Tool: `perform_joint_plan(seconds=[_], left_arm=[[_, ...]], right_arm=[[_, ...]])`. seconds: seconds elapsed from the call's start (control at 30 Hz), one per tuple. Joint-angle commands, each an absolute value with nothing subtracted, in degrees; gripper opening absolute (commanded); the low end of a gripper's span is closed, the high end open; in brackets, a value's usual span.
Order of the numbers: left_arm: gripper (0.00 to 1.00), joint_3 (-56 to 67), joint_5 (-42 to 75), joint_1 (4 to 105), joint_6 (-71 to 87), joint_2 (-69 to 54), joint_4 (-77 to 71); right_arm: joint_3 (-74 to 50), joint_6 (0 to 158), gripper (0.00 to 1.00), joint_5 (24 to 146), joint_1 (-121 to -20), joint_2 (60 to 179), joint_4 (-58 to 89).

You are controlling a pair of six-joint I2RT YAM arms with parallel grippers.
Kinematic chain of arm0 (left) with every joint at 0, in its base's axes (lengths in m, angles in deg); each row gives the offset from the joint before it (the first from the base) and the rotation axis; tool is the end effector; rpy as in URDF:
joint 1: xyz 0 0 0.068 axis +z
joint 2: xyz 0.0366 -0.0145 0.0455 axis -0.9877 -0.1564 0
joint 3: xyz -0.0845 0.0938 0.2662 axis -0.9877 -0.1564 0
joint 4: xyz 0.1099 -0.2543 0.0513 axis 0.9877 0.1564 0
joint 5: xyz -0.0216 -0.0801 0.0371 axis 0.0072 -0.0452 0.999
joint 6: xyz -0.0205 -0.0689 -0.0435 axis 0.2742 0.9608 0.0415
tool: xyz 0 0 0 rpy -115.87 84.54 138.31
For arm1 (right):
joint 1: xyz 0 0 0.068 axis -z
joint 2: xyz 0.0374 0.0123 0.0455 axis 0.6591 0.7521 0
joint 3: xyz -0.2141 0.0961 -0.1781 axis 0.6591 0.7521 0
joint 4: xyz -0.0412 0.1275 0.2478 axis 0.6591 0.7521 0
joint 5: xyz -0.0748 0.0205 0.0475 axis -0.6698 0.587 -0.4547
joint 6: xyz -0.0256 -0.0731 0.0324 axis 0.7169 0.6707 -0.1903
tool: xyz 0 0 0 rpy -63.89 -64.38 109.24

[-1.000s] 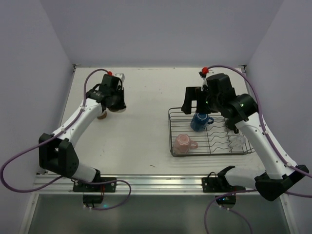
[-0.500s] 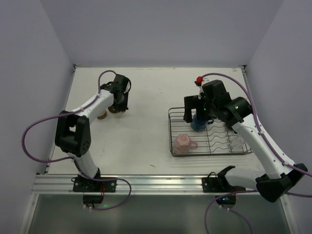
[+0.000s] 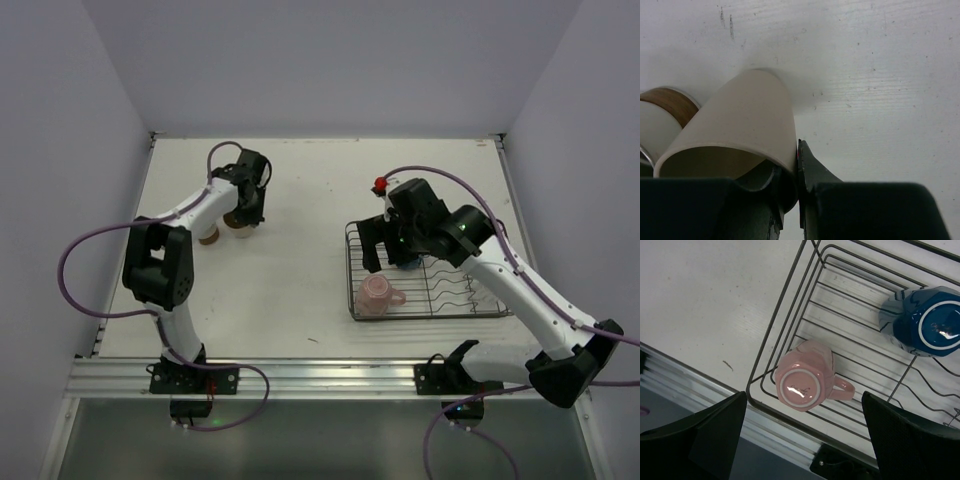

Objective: Unload the cups from the dish rack

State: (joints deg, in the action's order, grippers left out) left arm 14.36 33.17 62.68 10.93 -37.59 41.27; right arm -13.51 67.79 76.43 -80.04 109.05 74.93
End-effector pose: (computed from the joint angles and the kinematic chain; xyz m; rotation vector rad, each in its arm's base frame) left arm 0.4044 -0.1228 0.1950 0.0452 2.7185 0.0320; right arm 0.2119 0.1683 0.3558 -0.4527 2.5040 0.3755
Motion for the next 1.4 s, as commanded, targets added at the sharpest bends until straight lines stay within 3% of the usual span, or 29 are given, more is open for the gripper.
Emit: perform_joint_plan(seconds=[0.0,0.1,0.23,0.47,0.77,1.37], left_arm=[[0.15,15.81,33.25,64.30,9.11,-38.30,40.89],[0.21,15.81,33.07,64.92,9.02,-38.21,40.80],[0.38,15.46,32.64,65.36,9.81,-37.42,40.10],[0.54,15.80,30.52,65.71,10.86,-36.01,38.70],[0.63,16.25,30.00,66.24,12.53,-32.06,37.21],[0.64,10.18,20.17,66.33,17.02,-15.98,28.59]], right_arm=[[-12.88,70.15,0.99,73.88,-81.48,108.41,76.71],[-12.44,72.60,0.99,72.14,-81.66,107.44,77.41],[-12.35,75.06,0.99,73.70,-81.66,106.47,78.46],[-8.84,81.65,0.99,77.66,-82.71,105.16,78.30],[-6.90,90.18,0.99,82.41,-83.59,104.62,78.47],[-8.74,94.23,0.96,81.79,-86.84,113.23,81.64]])
